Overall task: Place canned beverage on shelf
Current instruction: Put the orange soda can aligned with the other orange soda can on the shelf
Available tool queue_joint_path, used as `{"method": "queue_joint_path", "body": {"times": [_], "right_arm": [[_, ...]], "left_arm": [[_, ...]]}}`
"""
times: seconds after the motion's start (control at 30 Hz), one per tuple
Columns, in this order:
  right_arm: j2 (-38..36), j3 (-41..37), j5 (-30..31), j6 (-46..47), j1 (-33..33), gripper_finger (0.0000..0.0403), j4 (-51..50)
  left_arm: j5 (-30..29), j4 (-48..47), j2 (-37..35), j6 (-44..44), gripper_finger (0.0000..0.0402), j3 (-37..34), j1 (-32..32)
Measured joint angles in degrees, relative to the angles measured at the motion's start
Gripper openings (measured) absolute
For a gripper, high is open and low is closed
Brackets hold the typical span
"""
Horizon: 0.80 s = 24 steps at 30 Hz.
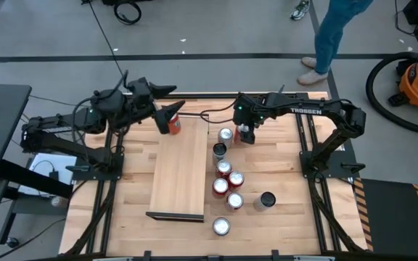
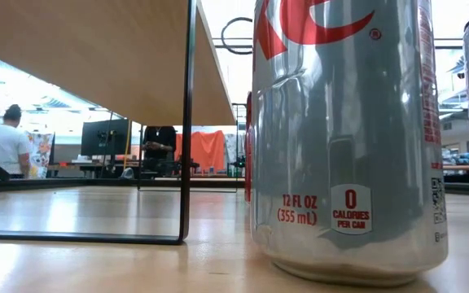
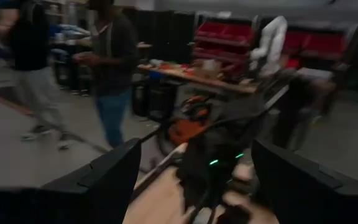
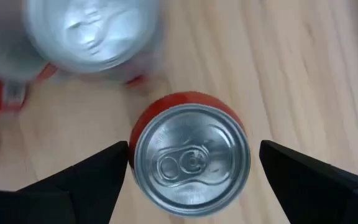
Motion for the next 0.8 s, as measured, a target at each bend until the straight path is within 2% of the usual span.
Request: {"method": "queue_joint_path", "body": {"times": [0.13, 0.3, 0.47, 0.63, 0.8], "right_arm": [[0.0, 0.0, 0.1, 15.8, 0.0, 0.0372, -2.5], [0.0, 0.0, 0.1, 29.0, 0.2, 0.0372, -3.7], [0.0, 0.0, 0.3, 34.2, 0.9, 0.0373, -2.7], [0.0, 0.0, 0.3, 31.3, 2.3, 0.0373, -3.1], [0.0, 0.0, 0.8, 15.2, 4.0, 0.0374, -3.1]], "left_arm": [[-1.1, 0.5, 1.3, 5.8, 0.0318, 0.0, 0.6], [-1.3, 1.6, 2.1, 13.2, 0.0318, 0.0, 1.8], [2.7, 4.4, 1.7, 14.7, 0.0318, 0.1, 3.4], [10.8, 2.7, 0.9, 11.3, 0.0318, 0.0, 7.7], [23.4, 2.2, 0.8, 2.3, 0.0318, 0.0, 13.4]]}}
